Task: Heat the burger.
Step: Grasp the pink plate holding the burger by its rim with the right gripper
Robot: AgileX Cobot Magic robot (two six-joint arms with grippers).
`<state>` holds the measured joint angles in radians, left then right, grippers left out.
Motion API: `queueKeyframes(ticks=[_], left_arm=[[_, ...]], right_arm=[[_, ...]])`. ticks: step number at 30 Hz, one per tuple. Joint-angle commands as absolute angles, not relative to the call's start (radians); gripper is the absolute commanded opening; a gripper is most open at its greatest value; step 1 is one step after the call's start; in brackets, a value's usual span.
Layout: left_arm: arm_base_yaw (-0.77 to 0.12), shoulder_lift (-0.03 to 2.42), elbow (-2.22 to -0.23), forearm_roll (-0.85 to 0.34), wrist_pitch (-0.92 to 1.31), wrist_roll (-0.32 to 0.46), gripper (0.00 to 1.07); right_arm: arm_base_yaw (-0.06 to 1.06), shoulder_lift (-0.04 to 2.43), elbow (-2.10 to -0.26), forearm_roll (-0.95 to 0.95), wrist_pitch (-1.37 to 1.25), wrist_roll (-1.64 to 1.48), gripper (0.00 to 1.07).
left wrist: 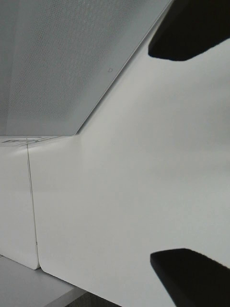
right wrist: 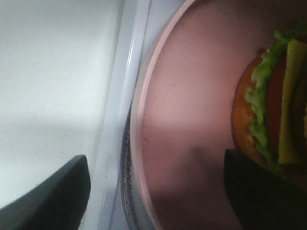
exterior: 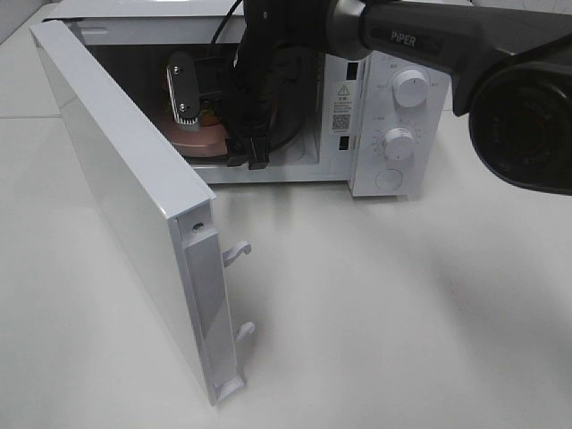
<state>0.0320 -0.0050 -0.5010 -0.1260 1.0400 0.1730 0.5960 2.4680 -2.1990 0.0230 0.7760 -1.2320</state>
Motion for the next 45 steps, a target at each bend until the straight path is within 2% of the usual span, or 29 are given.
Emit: queueKeyframes(ticks=[1, 45], left_arm=[[0.034, -0.023, -0.498, -0.128, 1.035, 0.169, 1.01], [0.034, -0.023, -0.498, -0.128, 1.035, 0.169, 1.01]], right_arm=[[0.597, 2.469, -2.207, 0.045, 0.759, -1.239, 0.76], [0.608, 2.554, -2.242, 0.103, 0.739, -1.222, 0.76]])
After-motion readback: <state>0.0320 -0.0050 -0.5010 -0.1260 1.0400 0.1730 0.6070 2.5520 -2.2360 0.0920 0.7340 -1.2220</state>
